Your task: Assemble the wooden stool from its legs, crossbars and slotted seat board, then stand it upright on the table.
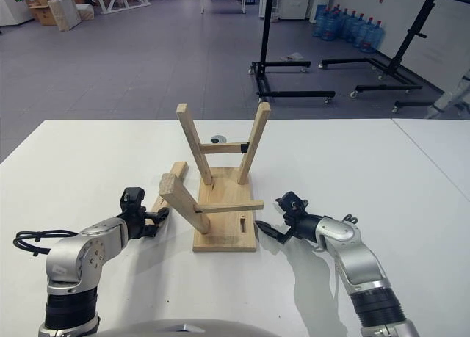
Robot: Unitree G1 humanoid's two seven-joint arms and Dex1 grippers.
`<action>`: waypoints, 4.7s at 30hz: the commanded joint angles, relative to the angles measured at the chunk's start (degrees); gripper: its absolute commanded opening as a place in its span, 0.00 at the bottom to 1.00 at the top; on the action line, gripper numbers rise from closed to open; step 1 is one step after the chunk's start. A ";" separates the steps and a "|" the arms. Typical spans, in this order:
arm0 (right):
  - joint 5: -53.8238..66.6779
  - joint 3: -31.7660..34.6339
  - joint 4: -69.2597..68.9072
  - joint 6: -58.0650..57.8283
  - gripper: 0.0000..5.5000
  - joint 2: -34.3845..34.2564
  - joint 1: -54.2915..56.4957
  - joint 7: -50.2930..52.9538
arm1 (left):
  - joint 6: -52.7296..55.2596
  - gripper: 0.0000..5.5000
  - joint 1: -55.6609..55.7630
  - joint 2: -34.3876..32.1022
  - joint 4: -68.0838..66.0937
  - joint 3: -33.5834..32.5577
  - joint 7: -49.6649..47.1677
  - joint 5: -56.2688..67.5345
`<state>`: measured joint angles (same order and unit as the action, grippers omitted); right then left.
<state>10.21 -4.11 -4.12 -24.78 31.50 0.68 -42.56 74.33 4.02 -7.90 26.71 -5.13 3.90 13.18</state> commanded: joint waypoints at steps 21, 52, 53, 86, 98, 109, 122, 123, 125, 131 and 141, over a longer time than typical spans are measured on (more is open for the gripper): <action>7.06 16.36 9.69 -1.91 0.92 5.67 11.98 2.19 | -6.33 0.37 12.46 -7.85 -5.03 -14.80 8.15 6.67; 91.79 29.86 9.38 -39.05 0.92 -15.33 52.73 37.34 | -6.61 0.37 36.95 -9.68 -20.34 -15.39 14.86 81.68; 92.15 29.13 9.37 -38.18 0.92 -15.46 52.90 38.04 | -7.04 0.37 36.65 -9.87 -20.07 -14.88 14.75 82.06; 95.25 20.86 6.22 -26.77 0.61 -15.00 52.97 42.42 | -13.78 0.37 31.48 -13.61 -16.26 -6.94 17.97 81.56; 90.41 21.19 5.35 -26.37 0.38 -12.96 50.78 40.59 | -15.90 0.47 30.02 -14.71 -11.49 -5.21 20.55 75.16; 85.80 22.96 5.29 -24.85 0.37 -10.96 49.91 37.94 | -18.93 0.76 30.04 -16.35 -14.12 -9.56 17.40 74.15; 59.08 30.78 -6.82 -15.85 0.37 6.81 26.90 8.23 | -32.11 0.84 22.09 -20.48 -8.67 -23.81 -1.46 68.65; 57.91 32.20 -7.27 -14.68 0.37 7.31 24.09 6.17 | -31.92 0.84 19.54 -20.54 -7.44 -23.47 -1.79 67.76; 53.06 32.62 -8.47 -11.66 0.37 8.11 18.06 2.57 | -32.07 0.84 16.40 -20.11 -5.97 -22.12 -1.97 65.82; 51.05 28.97 -2.85 -11.53 0.37 4.28 13.27 -4.32 | -33.14 0.84 13.01 -18.69 -6.34 -18.21 -0.88 61.12; 42.10 26.38 8.22 8.55 0.37 -1.94 9.14 -32.23 | -32.22 0.84 10.86 -18.97 -9.04 -16.95 2.27 58.42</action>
<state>54.15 22.51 1.13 -19.51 29.12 9.79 -69.88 41.28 15.69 -26.36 18.40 -22.38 5.85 72.26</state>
